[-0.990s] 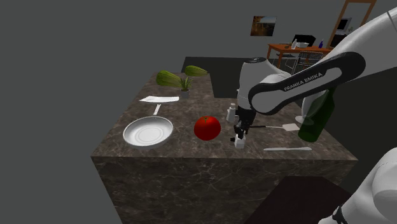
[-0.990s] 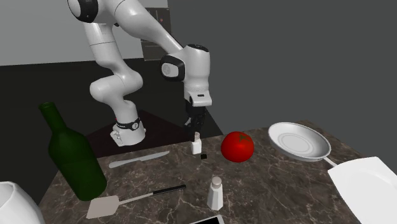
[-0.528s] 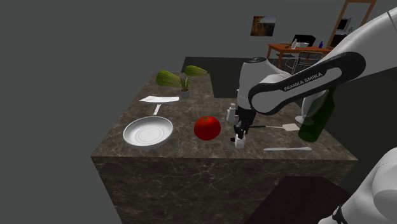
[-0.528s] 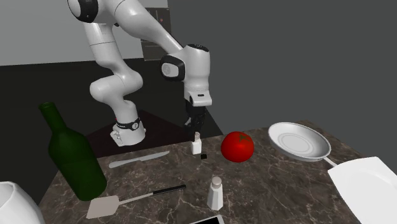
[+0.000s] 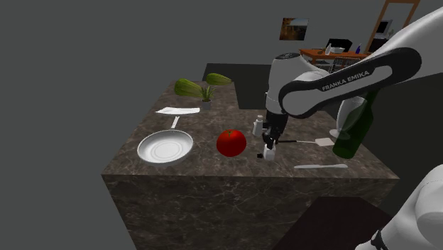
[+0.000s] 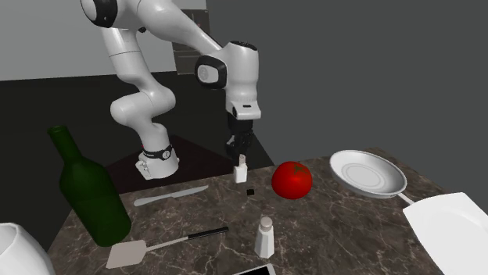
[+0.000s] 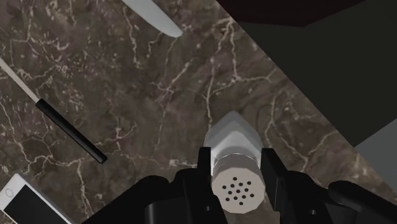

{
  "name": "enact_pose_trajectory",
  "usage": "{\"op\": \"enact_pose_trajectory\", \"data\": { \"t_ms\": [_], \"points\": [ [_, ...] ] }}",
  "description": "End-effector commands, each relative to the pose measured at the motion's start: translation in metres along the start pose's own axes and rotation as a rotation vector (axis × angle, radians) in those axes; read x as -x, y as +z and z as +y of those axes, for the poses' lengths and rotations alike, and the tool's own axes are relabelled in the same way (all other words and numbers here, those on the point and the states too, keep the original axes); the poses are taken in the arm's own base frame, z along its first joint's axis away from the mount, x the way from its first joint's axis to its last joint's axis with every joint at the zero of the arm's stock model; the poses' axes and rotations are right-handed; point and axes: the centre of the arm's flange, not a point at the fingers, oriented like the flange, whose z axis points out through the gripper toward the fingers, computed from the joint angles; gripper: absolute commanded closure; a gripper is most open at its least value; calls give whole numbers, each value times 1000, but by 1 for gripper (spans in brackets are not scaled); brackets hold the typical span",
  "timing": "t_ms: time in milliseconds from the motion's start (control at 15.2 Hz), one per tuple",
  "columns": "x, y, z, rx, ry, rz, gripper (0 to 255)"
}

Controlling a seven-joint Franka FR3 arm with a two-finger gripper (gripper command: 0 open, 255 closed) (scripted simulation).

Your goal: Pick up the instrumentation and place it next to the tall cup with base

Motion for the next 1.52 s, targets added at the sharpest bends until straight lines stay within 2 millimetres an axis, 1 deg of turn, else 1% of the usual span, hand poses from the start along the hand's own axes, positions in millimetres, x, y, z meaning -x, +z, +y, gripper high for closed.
{"op": "enact_pose_trajectory", "data": {
  "t_ms": [0,1452],
  "points": [
    [0,-11,2,0,0,-1,255],
    [-1,-126,14,0,0,-1,255]
  ]
}}
